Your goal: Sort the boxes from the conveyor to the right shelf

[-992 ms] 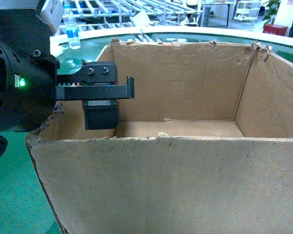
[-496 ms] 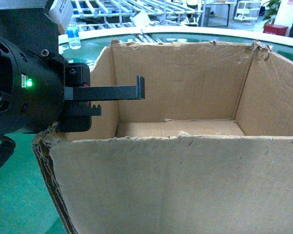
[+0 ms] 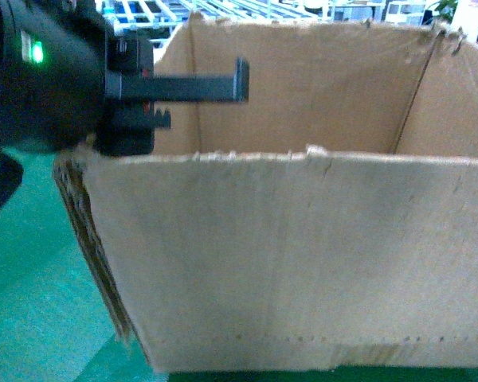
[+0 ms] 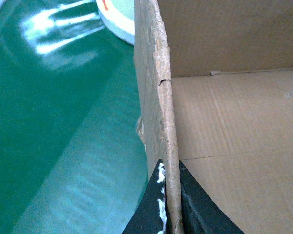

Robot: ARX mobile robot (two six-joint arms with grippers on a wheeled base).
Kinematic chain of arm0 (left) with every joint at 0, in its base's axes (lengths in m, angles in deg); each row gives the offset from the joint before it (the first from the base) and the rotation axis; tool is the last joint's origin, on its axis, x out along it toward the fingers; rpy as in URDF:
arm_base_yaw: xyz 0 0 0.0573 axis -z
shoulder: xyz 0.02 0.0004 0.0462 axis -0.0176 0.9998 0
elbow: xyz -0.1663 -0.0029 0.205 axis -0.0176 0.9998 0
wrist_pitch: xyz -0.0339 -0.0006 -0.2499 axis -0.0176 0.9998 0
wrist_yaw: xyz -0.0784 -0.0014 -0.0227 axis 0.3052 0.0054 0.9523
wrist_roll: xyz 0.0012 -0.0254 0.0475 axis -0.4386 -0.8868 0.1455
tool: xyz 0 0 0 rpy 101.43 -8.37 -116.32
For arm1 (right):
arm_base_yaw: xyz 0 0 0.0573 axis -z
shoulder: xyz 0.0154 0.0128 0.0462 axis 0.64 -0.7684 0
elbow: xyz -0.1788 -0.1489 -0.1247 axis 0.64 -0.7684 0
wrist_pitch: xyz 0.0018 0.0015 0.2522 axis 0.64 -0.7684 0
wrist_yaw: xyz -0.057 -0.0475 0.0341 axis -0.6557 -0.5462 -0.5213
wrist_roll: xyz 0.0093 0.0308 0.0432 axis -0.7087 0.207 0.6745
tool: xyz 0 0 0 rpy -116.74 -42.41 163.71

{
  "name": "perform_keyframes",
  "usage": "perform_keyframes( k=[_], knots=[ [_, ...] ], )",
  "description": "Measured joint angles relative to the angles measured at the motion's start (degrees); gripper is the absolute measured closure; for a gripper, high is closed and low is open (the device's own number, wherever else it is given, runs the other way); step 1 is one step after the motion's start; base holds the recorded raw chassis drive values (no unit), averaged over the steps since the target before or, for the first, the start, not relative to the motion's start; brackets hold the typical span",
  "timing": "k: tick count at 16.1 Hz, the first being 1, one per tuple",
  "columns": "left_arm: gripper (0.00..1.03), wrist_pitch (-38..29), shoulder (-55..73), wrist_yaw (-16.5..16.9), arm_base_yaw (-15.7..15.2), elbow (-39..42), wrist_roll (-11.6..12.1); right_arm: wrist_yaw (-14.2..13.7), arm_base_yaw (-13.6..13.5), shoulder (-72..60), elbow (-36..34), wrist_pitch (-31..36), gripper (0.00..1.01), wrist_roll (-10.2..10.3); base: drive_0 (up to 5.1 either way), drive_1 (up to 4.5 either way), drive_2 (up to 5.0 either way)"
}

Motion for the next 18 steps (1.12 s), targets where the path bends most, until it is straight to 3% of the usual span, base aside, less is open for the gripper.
perform_keyframes(
  k=[4, 6, 9, 14, 18],
  knots=[
    [1.01, -1.55, -4.2, -0.94, -0.11, -3.32, 4.83, 1.49, 0.7, 4.15, 4.98, -0.57, 0.99, -0.52, 0.0, 0.0, 0.0],
    [1.01, -4.74, -5.81, -2.12, 0.22, -3.5, 7.32, -0.17, 0.28, 5.49, 4.76, 6.67, 0.99, -3.61, 0.0, 0.0, 0.0],
    [1.01, -4.68, -6.21, -2.34, 0.26, -3.85, 7.58, -0.2, 0.24, 6.32, 4.68, 7.85, 0.99, -5.7, 0.0, 0.0, 0.0],
    [1.01, -4.55, -6.08, -2.25, 0.26, -3.85, 7.76, -0.2, 0.24, 6.05, 4.59, 7.87, 0.99, -5.9, 0.0, 0.0, 0.0],
    [1.01, -4.57, -6.08, -2.23, 0.26, -3.85, 7.96, -0.24, 0.24, 6.08, 4.59, 7.89, 0.99, -5.9, 0.2, -4.13, 4.5]
  ],
)
